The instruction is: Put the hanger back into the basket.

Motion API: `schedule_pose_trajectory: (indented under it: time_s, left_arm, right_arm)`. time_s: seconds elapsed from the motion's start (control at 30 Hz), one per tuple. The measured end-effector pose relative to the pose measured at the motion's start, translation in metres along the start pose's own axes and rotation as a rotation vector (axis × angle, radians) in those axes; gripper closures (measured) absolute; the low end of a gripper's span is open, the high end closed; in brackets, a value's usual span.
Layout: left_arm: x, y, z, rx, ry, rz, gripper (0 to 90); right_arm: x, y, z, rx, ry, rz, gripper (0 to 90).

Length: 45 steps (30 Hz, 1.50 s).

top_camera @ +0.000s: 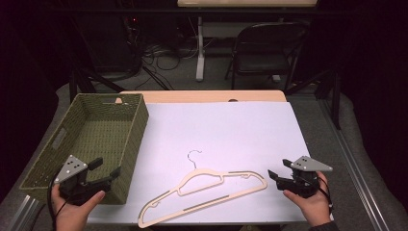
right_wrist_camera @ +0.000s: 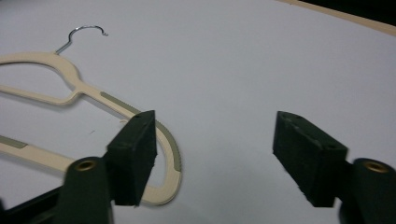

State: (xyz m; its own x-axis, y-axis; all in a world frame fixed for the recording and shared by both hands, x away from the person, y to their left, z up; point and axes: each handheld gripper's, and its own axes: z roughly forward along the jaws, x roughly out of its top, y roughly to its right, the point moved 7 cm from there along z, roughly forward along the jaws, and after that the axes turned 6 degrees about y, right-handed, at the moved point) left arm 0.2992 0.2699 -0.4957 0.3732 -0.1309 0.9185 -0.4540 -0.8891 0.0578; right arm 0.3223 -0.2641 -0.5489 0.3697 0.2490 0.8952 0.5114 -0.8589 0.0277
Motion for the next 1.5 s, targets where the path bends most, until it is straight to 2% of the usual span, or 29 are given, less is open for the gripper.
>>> schedule_pose_trajectory:
  time_s: [0.13, 0.2, 0.23, 0.4, 0.43, 0.57, 0.6, 0.63, 0.67, 0.83, 1.0, 1.03, 1.1, 1.2, 1.37, 1.5]
  left_arm:
    - [0.002, 0.000, -0.002, -0.003, 0.016, -0.016, 19.3]
    - [0.002, 0.000, -0.004, -0.007, 0.017, -0.013, 19.2]
    - [0.002, 0.001, -0.004, -0.009, 0.018, -0.012, 18.6]
    - [0.001, 0.001, -0.006, -0.009, 0.015, -0.015, 18.7]
    - [0.002, 0.001, -0.007, -0.010, 0.013, -0.015, 18.7]
    - [0.006, 0.002, -0.010, -0.007, 0.029, -0.016, 18.7]
    - [0.007, 0.002, -0.011, -0.009, 0.034, -0.018, 18.7]
    - [0.008, 0.002, -0.012, -0.009, 0.039, -0.021, 18.8]
    - [0.008, 0.002, -0.012, -0.009, 0.039, -0.021, 18.8]
    - [0.008, 0.003, -0.011, -0.013, 0.031, -0.013, 19.0]
    - [0.008, 0.004, -0.011, -0.015, 0.027, -0.015, 19.8]
    - [0.008, 0.004, -0.011, -0.017, 0.029, -0.015, 19.8]
    - [0.008, 0.004, -0.011, -0.016, 0.029, -0.015, 19.8]
    - [0.007, 0.004, -0.011, -0.017, 0.029, -0.015, 20.3]
    - [0.008, 0.005, -0.011, -0.021, 0.031, -0.016, 20.3]
    - [0.007, 0.006, -0.011, -0.022, 0.028, -0.016, 20.3]
  right_arm:
    - [-0.002, -0.001, 0.001, -0.005, -0.024, -0.007, 23.2]
    - [-0.002, -0.001, 0.002, -0.008, -0.019, -0.010, 22.7]
    - [-0.002, -0.002, 0.003, -0.007, -0.038, -0.017, 23.0]
    - [0.000, -0.004, 0.006, -0.011, -0.052, -0.047, 24.1]
    - [0.001, -0.005, 0.007, -0.006, -0.055, -0.058, 26.8]
    - [0.006, -0.006, 0.007, 0.004, -0.064, -0.071, 28.9]
    - [0.009, -0.007, 0.008, 0.012, -0.064, -0.073, 29.0]
    - [0.018, -0.011, 0.008, 0.045, -0.072, -0.083, 29.0]
    - [0.018, -0.011, 0.008, 0.045, -0.072, -0.083, 29.0]
    - [0.051, -0.023, 0.015, 0.084, -0.043, -0.129, 31.1]
    - [0.076, -0.041, 0.027, 0.132, -0.045, -0.198, 32.1]
    - [0.084, -0.051, 0.033, 0.156, -0.053, -0.223, 32.2]
    - [0.086, -0.054, 0.034, 0.170, -0.059, -0.228, 33.0]
    - [0.098, -0.069, 0.043, 0.203, -0.069, -0.262, 33.6]
    - [0.105, -0.078, 0.050, 0.230, -0.074, -0.276, 35.4]
    - [0.109, -0.082, 0.055, 0.254, -0.108, -0.298, 37.6]
